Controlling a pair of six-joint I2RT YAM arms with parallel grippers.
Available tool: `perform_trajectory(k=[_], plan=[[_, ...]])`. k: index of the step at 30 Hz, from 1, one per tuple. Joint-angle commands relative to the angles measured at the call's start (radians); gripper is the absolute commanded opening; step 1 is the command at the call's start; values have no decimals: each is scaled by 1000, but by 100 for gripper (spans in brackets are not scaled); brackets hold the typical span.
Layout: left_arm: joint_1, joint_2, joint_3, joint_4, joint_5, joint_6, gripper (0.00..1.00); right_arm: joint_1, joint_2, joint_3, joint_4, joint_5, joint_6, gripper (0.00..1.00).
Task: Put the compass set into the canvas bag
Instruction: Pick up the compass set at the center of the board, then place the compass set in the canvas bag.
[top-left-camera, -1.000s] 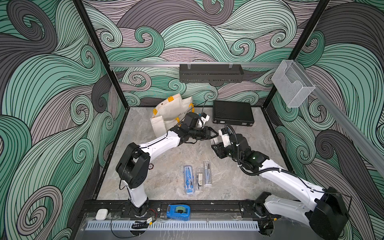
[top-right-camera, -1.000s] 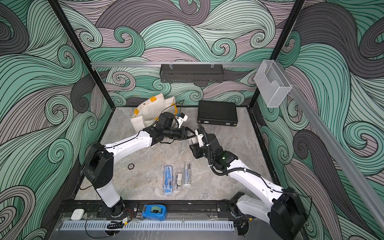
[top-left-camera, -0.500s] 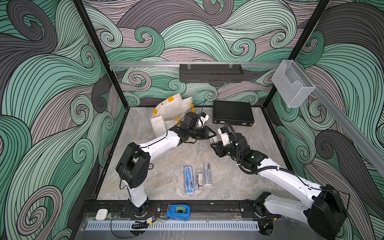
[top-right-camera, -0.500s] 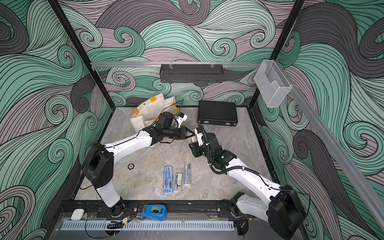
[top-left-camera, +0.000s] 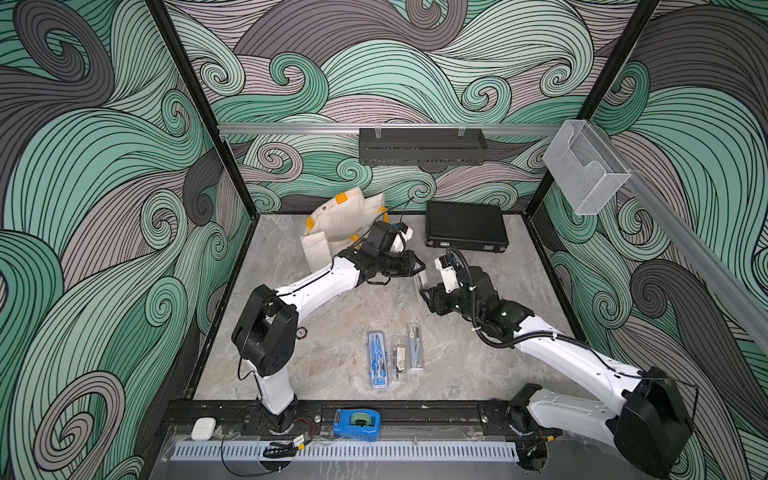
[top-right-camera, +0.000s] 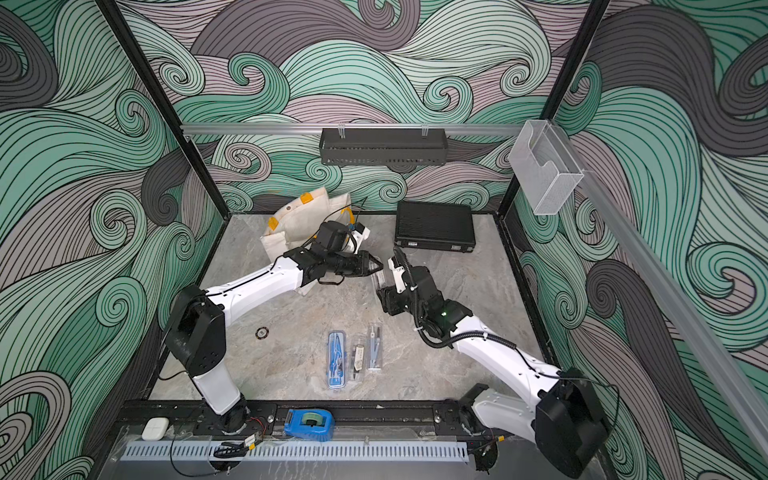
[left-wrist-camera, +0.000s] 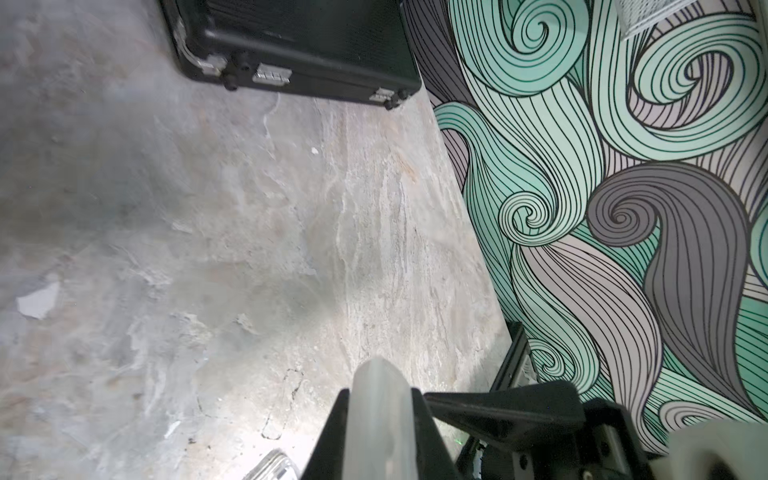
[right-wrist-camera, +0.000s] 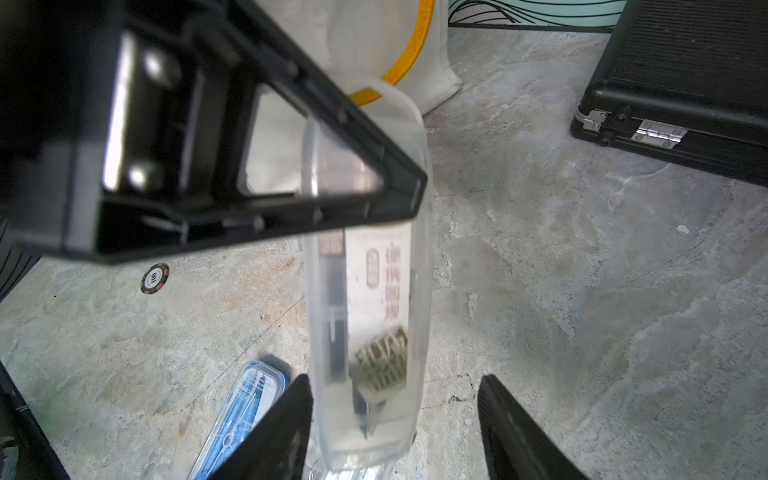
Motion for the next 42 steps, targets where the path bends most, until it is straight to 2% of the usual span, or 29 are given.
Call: perform_trajectory(k=[1,5,9,17,24,28,33,42], plan=[[37,-41,81,-65,-102,105,14,-2,-8,-4,-12,13,2,64],[69,-88,144,-102,-269,207,14,-2,0,-20,-9,12,13,64],[112,-117,254,-196,-489,268,13,-2,20,-28,-1,3,20,64],[168,-150,410,-216,-694,440,15,-2,77,-27,23,-22,26,65],[206,-75,455,-267,-884,554,17,-3,112,-13,14,-28,30,67],[227,7,445,-289,-922,548,16,-3,127,-3,9,-37,30,67],[241,112,444,-292,-910,548,16,-2,153,16,-10,-46,33,68],[253,174,401,-363,-819,462,17,-1,198,34,-21,-49,47,69]])
